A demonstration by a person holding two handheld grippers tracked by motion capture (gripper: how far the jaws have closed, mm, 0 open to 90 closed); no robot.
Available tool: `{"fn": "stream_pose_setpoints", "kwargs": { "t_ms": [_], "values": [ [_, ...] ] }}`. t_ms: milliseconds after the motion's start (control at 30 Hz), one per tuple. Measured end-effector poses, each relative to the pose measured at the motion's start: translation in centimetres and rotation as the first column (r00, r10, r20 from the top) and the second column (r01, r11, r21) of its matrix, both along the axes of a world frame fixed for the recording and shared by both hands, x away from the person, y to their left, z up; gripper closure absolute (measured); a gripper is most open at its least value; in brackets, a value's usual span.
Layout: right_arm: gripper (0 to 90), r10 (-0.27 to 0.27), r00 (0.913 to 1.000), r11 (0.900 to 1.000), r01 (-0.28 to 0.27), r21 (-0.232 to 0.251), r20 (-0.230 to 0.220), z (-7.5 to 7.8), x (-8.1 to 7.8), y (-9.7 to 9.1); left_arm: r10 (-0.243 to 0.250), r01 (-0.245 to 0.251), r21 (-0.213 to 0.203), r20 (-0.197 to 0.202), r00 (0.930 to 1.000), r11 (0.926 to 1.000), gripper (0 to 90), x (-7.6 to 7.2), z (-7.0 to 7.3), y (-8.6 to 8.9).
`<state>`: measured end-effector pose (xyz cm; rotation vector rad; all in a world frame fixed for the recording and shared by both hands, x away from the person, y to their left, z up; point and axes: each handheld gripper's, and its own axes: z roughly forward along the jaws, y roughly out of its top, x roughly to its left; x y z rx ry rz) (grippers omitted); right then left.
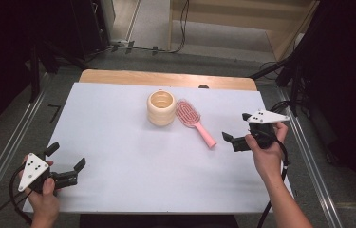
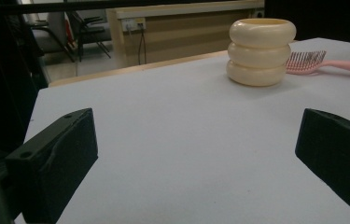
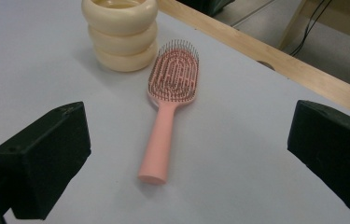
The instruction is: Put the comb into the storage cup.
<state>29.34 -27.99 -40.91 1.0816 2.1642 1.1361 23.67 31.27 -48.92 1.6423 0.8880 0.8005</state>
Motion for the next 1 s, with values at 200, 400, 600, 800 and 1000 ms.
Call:
{"fn": "stream_pose_setpoints", "kwargs": {
  "t_ms": [200,400,600,800,1000],
  "values": [
    [0.0,0.010,0.9994,0.9999,-0.010,-0.003,-0.034,0.0,1.2,0.5,-0.004,0.004,-0.001,-0.003,1.0000,1.0000,0.0,0.0,0.0,0.0],
    [0.0,0.012,0.9982,0.9998,-0.013,-0.014,-0.058,0.1,2.5,1.1,-0.004,0.004,-0.001,-0.004,1.0000,1.0000,0.0,0.0,0.0,0.0],
    [0.0,0.004,0.9972,0.9993,-0.007,-0.037,-0.074,0.1,3.6,2.0,-0.007,0.007,0.000,-0.003,1.0000,1.0000,0.0,0.1,0.0,0.0],
    [0.0,0.009,0.9950,0.9977,-0.016,-0.066,-0.099,0.0,5.0,2.9,-0.008,0.008,-0.001,-0.004,1.0000,1.0000,0.0,0.1,0.0,0.0],
    [0.0,0.028,0.9903,0.9955,-0.040,-0.087,-0.137,-0.3,6.1,3.8,-0.009,0.009,0.001,-0.004,1.0000,1.0000,0.0,0.1,0.0,0.0]
  ]
}}
